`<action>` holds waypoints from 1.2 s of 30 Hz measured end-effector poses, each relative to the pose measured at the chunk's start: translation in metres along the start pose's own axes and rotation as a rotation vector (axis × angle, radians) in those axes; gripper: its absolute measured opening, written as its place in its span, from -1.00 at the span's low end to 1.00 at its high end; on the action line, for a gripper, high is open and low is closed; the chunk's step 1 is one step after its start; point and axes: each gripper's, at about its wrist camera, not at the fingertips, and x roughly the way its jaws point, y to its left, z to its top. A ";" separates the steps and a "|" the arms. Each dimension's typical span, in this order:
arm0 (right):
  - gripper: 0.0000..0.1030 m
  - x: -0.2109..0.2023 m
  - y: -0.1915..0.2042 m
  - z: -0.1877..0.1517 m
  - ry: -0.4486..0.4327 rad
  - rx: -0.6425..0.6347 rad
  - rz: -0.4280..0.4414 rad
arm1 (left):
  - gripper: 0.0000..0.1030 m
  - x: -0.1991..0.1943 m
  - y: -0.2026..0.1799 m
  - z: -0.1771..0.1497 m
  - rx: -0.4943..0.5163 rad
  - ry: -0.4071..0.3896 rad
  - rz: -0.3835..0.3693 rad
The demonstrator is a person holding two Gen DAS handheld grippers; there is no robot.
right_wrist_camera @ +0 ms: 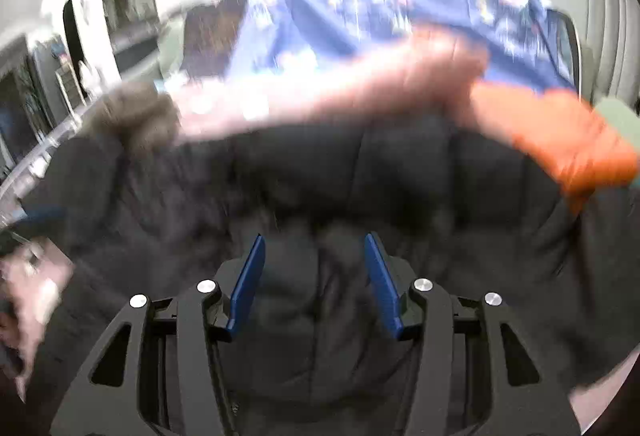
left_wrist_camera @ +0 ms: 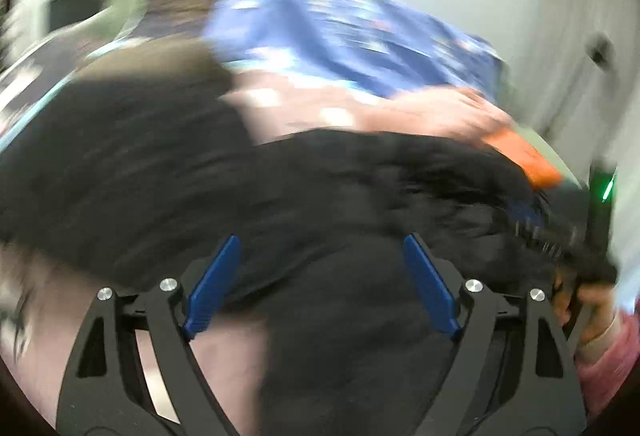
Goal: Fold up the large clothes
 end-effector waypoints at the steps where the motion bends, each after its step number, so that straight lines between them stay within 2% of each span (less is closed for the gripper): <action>1: 0.08 0.022 -0.001 -0.014 0.038 0.015 -0.003 | 0.71 -0.008 0.024 -0.005 -0.053 -0.010 0.040; 4: 0.14 0.015 -0.004 -0.012 0.015 0.028 0.016 | 0.75 -0.034 0.103 -0.019 -0.259 -0.036 0.144; 6: 0.16 0.017 -0.003 -0.014 0.010 0.023 0.017 | 0.77 -0.050 0.163 -0.023 -0.442 -0.084 0.173; 9: 0.17 0.015 -0.002 -0.014 0.006 0.018 0.011 | 0.80 -0.059 0.222 -0.020 -0.640 -0.156 0.141; 12: 0.19 0.013 -0.002 -0.014 0.003 0.020 0.013 | 0.83 -0.055 0.252 -0.009 -0.720 -0.193 0.100; 15: 0.20 0.018 -0.001 -0.021 -0.001 0.021 0.014 | 0.83 -0.035 0.270 0.004 -0.782 -0.179 0.070; 16: 0.20 0.017 -0.001 -0.021 -0.001 0.020 0.013 | 0.75 -0.032 0.273 0.006 -0.800 -0.179 0.063; 18: 0.20 0.016 0.000 -0.022 -0.002 0.019 0.011 | -0.09 -0.028 0.285 0.013 -0.829 -0.208 0.049; 19: 0.21 0.016 -0.001 -0.021 -0.002 0.020 0.013 | -0.68 -0.028 0.288 0.020 -0.813 -0.216 0.026; 20: 0.21 0.016 -0.001 -0.022 -0.003 0.022 0.015 | -0.83 -0.031 0.287 0.026 -0.801 -0.227 0.043; 22: 0.21 0.015 -0.001 -0.021 -0.004 0.027 0.021 | -0.90 -0.047 0.275 0.038 -0.746 -0.276 0.091; 25: 0.23 0.015 -0.003 -0.021 -0.005 0.034 0.033 | -0.92 -0.083 0.221 0.079 -0.534 -0.365 0.146; 26: 0.24 0.015 -0.003 -0.021 -0.005 0.035 0.037 | -0.92 -0.089 0.208 0.088 -0.491 -0.380 0.142; 29: 0.26 0.014 -0.005 -0.021 -0.007 0.037 0.045 | -0.92 -0.111 0.117 0.130 -0.233 -0.434 0.081; 32: 0.27 0.013 -0.007 -0.021 -0.011 0.045 0.056 | -0.92 -0.108 0.016 0.149 0.040 -0.423 0.002; 34: 0.28 0.011 -0.010 -0.022 -0.015 0.057 0.070 | -0.89 -0.090 -0.060 0.143 0.230 -0.363 -0.067; 36: 0.30 0.009 -0.014 -0.022 -0.020 0.072 0.087 | -0.78 -0.066 -0.113 0.126 0.364 -0.298 -0.097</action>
